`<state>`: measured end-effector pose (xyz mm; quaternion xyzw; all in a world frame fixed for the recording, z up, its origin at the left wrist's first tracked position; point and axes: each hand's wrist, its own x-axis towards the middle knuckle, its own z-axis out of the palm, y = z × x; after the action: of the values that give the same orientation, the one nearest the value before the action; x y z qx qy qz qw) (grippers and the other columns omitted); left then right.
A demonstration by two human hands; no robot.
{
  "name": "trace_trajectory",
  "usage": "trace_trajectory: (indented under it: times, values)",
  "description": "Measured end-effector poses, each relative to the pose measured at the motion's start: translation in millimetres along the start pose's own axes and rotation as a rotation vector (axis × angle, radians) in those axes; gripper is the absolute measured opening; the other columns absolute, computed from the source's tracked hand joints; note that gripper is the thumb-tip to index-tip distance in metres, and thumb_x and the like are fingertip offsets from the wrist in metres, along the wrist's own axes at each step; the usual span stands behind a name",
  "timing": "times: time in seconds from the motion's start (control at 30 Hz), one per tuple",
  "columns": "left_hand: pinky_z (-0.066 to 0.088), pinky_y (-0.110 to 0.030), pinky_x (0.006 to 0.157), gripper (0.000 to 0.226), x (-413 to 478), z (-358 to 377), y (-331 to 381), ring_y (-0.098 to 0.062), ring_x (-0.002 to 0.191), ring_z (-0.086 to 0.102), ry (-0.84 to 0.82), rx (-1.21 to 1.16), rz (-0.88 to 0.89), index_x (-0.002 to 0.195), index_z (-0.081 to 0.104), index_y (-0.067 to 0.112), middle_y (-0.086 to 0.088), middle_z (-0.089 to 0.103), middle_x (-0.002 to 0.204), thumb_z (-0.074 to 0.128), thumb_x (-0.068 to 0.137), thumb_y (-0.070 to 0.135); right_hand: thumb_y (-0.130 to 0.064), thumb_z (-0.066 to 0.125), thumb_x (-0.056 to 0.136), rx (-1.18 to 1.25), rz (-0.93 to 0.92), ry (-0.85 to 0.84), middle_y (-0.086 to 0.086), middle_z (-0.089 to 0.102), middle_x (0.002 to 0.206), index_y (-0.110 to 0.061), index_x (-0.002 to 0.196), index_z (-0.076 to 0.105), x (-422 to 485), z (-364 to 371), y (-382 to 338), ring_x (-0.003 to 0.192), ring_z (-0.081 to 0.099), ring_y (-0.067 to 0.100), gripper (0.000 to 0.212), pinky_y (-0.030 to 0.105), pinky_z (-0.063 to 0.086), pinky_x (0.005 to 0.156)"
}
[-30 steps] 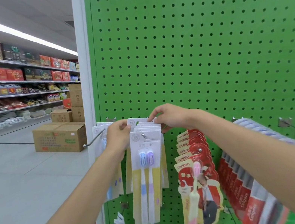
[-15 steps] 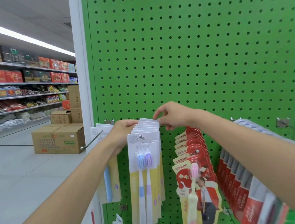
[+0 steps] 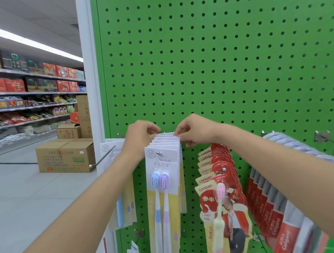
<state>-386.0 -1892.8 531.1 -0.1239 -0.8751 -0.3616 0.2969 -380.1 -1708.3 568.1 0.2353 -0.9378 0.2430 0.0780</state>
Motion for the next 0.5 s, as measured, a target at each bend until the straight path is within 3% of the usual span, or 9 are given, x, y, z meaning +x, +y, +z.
trace_trajectory:
  times: [0.17, 0.3, 0.5]
  values:
    - [0.052, -0.026, 0.08, 0.011, 4.5, -1.7, -0.1, -0.011, 0.078, 0.063, -0.018, -0.019, -0.042, 0.097, 0.076, 0.008, 0.0, 0.069, 0.084, 0.072, 0.086, 0.007, -0.006, 0.057, 0.095, 0.011, -0.004, 0.003, 0.014, 0.071, 0.094, -0.006, 0.109, 0.069, 0.2, 0.4, 2.7, 0.07, 0.062, 0.013, 0.019, 0.033, 0.058, 0.075]
    - [0.05, -0.025, 0.075, 0.007, 6.9, -4.2, -0.2, -0.013, 0.078, 0.065, -0.076, 0.002, -0.065, 0.09, 0.078, 0.011, -0.002, 0.073, 0.086, 0.072, 0.086, 0.009, -0.007, 0.057, 0.095, 0.021, -0.007, 0.005, 0.012, 0.071, 0.091, -0.007, 0.107, 0.07, 0.0, 0.6, 3.6, 0.07, 0.062, 0.014, 0.017, 0.033, 0.058, 0.075]
    - [0.05, -0.019, 0.063, 0.003, 5.4, -4.4, 1.9, -0.011, 0.069, 0.064, -0.025, -0.06, -0.088, 0.082, 0.076, 0.012, 0.0, 0.072, 0.077, 0.075, 0.084, 0.012, -0.007, 0.059, 0.094, 0.013, -0.019, 0.02, 0.012, 0.072, 0.089, -0.008, 0.103, 0.071, -0.7, 0.9, 2.2, 0.067, 0.062, 0.012, 0.015, 0.032, 0.058, 0.074]
